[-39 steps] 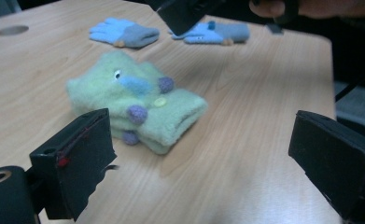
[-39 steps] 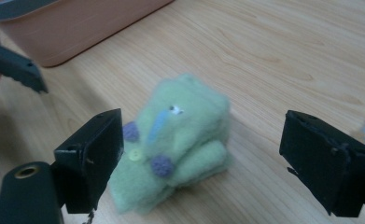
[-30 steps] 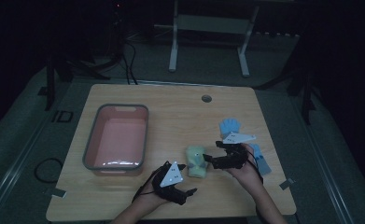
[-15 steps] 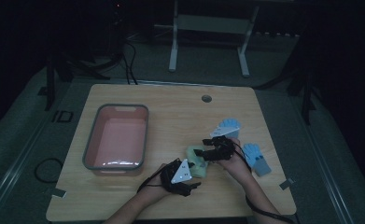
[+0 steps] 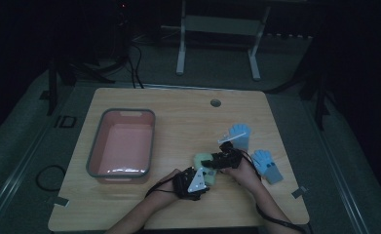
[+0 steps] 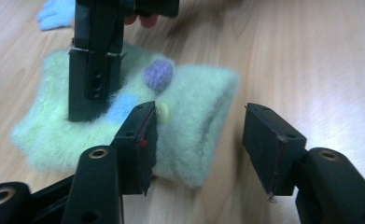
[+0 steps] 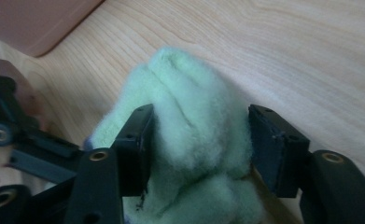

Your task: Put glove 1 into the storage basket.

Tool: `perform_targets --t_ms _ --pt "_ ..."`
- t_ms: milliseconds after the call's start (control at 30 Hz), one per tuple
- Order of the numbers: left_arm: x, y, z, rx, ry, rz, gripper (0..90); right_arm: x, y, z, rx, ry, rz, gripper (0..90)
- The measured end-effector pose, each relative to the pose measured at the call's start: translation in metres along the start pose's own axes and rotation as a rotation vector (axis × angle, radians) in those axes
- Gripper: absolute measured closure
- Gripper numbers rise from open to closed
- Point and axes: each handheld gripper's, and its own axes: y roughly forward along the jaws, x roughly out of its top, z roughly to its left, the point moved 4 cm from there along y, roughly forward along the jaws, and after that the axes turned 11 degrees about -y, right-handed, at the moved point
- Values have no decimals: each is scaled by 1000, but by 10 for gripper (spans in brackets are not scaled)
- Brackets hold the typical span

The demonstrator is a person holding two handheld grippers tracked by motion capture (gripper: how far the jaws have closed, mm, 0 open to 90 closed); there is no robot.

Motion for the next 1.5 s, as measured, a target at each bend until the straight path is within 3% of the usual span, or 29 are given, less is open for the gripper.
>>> perform_targets --t_ms 100,233,300,400,567,800,1067,1233,1500 --pt "0 2 1 24 11 -6 503 -1 1 1 15 0 -7 524" --pt "0 3 4 56 12 -12 629 1 0 5 -4 -32 -6 612" --pt "2 0 7 41 -24 -15 685 2 -1 7 -11 -36 -7 650" --pt "4 -2 9 26 -44 -7 722 4 -4 9 -11 -40 -20 683" --pt "9 -7 13 28 -48 9 733 9 -9 11 -11 -22 -32 712" --pt "17 -15 18 47 -28 13 736 22 -20 15 -23 -36 -64 722" --pt "32 -34 29 62 -6 34 736 39 -31 21 -27 -50 -95 725" --pt "33 -46 37 70 -5 43 736 53 -33 27 -39 -69 -108 727" --pt "36 -70 41 89 6 48 737 72 -37 40 -20 -90 -132 727"
